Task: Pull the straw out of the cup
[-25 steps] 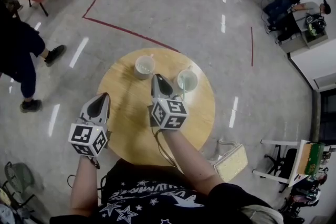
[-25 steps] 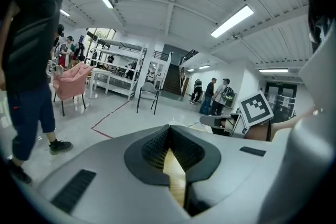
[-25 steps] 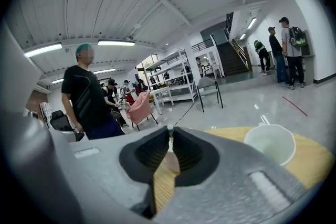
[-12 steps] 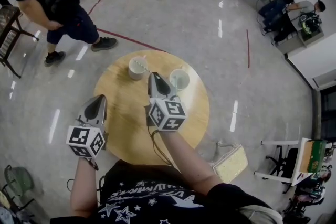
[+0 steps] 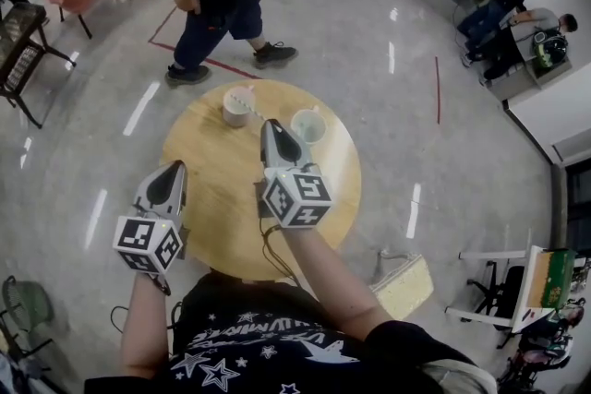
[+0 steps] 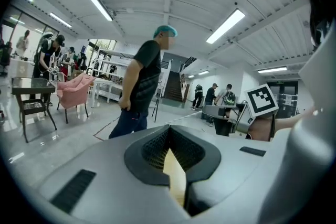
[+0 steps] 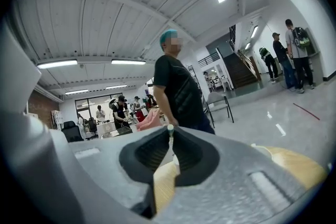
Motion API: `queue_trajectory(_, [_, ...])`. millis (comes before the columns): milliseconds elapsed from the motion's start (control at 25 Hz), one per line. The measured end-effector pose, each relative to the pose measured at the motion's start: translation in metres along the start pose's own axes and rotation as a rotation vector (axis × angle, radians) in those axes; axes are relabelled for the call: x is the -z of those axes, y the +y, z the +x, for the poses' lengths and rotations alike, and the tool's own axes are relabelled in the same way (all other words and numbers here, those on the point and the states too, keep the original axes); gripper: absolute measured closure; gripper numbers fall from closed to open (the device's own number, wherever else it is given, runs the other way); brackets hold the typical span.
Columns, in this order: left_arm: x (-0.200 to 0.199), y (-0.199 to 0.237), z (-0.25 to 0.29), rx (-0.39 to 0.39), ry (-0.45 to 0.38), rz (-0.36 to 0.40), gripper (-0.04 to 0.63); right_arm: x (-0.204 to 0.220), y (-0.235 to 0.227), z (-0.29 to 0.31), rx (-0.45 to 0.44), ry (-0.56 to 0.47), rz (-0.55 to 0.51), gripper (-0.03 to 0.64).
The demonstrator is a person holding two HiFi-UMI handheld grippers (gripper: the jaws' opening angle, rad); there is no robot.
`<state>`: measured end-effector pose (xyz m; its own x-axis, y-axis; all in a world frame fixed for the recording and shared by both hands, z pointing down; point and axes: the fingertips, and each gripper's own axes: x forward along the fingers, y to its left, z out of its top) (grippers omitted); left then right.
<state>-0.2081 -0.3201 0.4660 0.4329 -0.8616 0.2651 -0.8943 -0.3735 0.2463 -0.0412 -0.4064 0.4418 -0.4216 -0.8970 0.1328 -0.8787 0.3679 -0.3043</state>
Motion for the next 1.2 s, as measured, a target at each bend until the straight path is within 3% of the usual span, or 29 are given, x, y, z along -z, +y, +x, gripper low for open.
queue_trajectory(1200, [0.041, -0.180, -0.126, -0.160, -0.100, 0.041, 0.591, -0.002, -0.016, -0.212, -0.229, 0.032, -0.007, 0.595])
